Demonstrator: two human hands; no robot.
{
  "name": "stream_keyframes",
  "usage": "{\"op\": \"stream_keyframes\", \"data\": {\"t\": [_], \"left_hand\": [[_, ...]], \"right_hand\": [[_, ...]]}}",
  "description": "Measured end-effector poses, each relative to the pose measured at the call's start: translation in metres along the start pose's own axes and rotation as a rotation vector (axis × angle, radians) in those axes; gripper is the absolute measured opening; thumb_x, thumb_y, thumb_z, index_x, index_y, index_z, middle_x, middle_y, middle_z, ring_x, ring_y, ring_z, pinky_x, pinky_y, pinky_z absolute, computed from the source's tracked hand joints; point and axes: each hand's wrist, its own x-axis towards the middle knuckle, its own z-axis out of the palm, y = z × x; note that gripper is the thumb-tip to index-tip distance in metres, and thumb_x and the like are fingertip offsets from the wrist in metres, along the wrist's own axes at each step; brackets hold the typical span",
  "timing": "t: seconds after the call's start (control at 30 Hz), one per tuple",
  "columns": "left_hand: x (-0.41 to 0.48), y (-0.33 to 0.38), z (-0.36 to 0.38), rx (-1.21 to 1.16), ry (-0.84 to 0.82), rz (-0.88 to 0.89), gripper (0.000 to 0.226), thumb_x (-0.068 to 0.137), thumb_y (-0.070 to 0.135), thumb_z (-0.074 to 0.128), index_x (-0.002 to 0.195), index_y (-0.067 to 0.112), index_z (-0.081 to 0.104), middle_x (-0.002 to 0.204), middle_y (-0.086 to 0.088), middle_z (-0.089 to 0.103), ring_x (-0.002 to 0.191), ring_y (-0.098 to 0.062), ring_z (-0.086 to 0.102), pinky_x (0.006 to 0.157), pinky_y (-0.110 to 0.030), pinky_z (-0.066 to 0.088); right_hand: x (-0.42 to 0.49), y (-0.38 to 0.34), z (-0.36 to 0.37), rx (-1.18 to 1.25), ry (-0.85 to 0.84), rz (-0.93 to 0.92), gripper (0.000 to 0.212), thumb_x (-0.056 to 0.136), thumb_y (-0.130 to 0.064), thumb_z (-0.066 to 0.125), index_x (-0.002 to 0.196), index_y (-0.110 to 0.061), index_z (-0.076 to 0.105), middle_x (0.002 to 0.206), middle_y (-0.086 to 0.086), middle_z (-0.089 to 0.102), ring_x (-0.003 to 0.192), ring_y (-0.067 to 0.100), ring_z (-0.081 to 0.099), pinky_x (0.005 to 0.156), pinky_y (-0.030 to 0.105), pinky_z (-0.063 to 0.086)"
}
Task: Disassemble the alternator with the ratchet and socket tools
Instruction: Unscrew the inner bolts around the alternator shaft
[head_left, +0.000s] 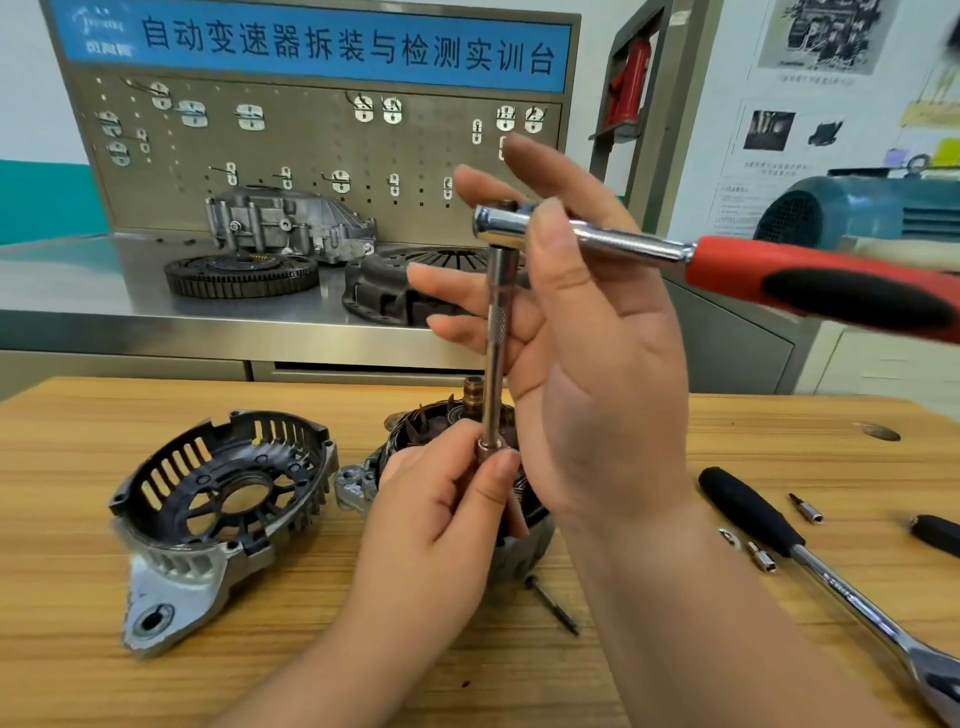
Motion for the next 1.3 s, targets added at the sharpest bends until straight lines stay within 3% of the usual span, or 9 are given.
{"op": "stream_keyframes", "data": {"t": [0.3, 0.43, 0.57, 0.77, 0.87, 0.93, 1.0, 1.17, 1.3], "left_hand": [[0.001, 0.004, -0.001, -0.005, -0.064, 0.057, 0.032, 0.091, 0.044, 0.033, 0.077, 0.027, 0.055, 0.067, 0.012, 0.065, 0.073, -0.009, 0.059, 0.077, -0.041, 0.042], [-0.001, 0.005, 0.001, 0.015, 0.002, 0.031, 0.027, 0.087, 0.048, 0.035, 0.084, 0.027, 0.053, 0.073, 0.02, 0.064, 0.077, -0.005, 0.057, 0.07, -0.03, 0.036], [-0.001, 0.004, 0.001, -0.017, 0.015, 0.007, 0.031, 0.083, 0.052, 0.034, 0.093, 0.03, 0.053, 0.083, 0.017, 0.067, 0.083, -0.008, 0.058, 0.074, -0.035, 0.045], [-0.001, 0.006, 0.001, -0.063, -0.016, 0.046, 0.032, 0.088, 0.051, 0.036, 0.091, 0.027, 0.057, 0.078, 0.01, 0.066, 0.079, -0.01, 0.06, 0.077, -0.04, 0.045], [0.0, 0.003, 0.001, -0.01, -0.013, 0.086, 0.031, 0.091, 0.047, 0.035, 0.087, 0.025, 0.056, 0.077, 0.013, 0.064, 0.08, -0.005, 0.058, 0.073, -0.035, 0.04], [-0.001, 0.002, 0.003, -0.047, -0.008, 0.05, 0.028, 0.09, 0.048, 0.037, 0.086, 0.028, 0.057, 0.074, 0.011, 0.064, 0.077, -0.011, 0.059, 0.074, -0.043, 0.044], [-0.001, 0.001, 0.004, -0.078, 0.006, 0.007, 0.025, 0.088, 0.051, 0.039, 0.088, 0.035, 0.058, 0.08, 0.009, 0.068, 0.082, -0.015, 0.061, 0.081, -0.053, 0.046], [0.0, 0.003, 0.004, -0.049, 0.025, -0.003, 0.032, 0.084, 0.051, 0.039, 0.096, 0.028, 0.057, 0.083, 0.012, 0.068, 0.081, -0.009, 0.061, 0.076, -0.042, 0.048], [0.0, 0.003, 0.002, -0.049, -0.004, -0.007, 0.035, 0.084, 0.052, 0.039, 0.094, 0.024, 0.057, 0.081, 0.009, 0.069, 0.081, -0.012, 0.062, 0.081, -0.048, 0.048]], "right_hand": [[0.009, -0.004, -0.012, 0.295, 0.021, 0.318, 0.028, 0.09, -0.036, 0.043, 0.103, -0.015, 0.057, 0.097, 0.003, 0.073, 0.055, 0.014, 0.065, 0.061, 0.028, 0.056], [0.006, -0.001, -0.007, 0.271, -0.046, 0.221, 0.022, 0.089, -0.03, 0.052, 0.109, -0.025, 0.06, 0.104, -0.001, 0.07, 0.058, 0.012, 0.064, 0.065, 0.028, 0.057], [0.003, 0.002, -0.001, 0.087, -0.072, 0.065, 0.022, 0.093, -0.014, 0.049, 0.103, -0.027, 0.064, 0.112, -0.003, 0.066, 0.062, 0.012, 0.066, 0.071, 0.031, 0.056], [0.004, 0.001, -0.005, 0.172, -0.054, 0.191, 0.024, 0.097, -0.031, 0.041, 0.112, -0.021, 0.057, 0.116, 0.0, 0.069, 0.054, 0.012, 0.062, 0.068, 0.032, 0.057], [0.006, 0.0, -0.009, 0.281, -0.069, 0.298, 0.035, 0.094, -0.038, 0.037, 0.113, -0.012, 0.052, 0.107, 0.003, 0.072, 0.044, 0.008, 0.053, 0.064, 0.03, 0.055], [0.005, 0.001, -0.008, 0.328, -0.091, 0.323, 0.039, 0.089, -0.039, 0.041, 0.114, -0.012, 0.053, 0.101, 0.002, 0.073, 0.041, 0.007, 0.05, 0.061, 0.028, 0.055], [0.003, 0.003, -0.005, 0.32, -0.118, 0.29, 0.034, 0.089, -0.038, 0.047, 0.116, -0.018, 0.056, 0.103, 0.001, 0.072, 0.043, 0.007, 0.051, 0.061, 0.028, 0.055], [-0.001, 0.007, 0.003, 0.171, -0.108, 0.101, 0.019, 0.092, -0.021, 0.05, 0.104, -0.027, 0.063, 0.115, 0.0, 0.067, 0.046, 0.008, 0.052, 0.063, 0.03, 0.057], [-0.001, 0.007, 0.002, 0.116, -0.064, 0.073, 0.023, 0.089, -0.03, 0.051, 0.11, -0.028, 0.06, 0.124, 0.006, 0.066, 0.044, 0.008, 0.048, 0.063, 0.03, 0.057]]}}
